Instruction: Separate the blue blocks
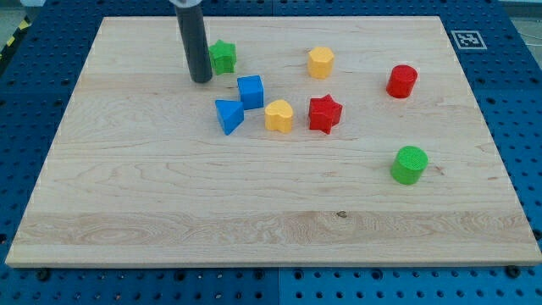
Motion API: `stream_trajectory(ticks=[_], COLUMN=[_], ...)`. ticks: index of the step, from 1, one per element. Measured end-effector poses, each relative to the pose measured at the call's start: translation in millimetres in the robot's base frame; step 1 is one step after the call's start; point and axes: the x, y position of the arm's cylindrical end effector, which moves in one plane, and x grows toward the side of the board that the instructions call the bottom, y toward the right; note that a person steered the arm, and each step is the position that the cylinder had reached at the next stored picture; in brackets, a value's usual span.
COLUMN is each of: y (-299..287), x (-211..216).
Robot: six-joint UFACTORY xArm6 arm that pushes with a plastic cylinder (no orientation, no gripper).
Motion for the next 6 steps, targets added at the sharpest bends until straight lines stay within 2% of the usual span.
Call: stream_trajectory(ticks=[2,3,4,6], y=[-8,-8,0,64], x=[94,126,128,125])
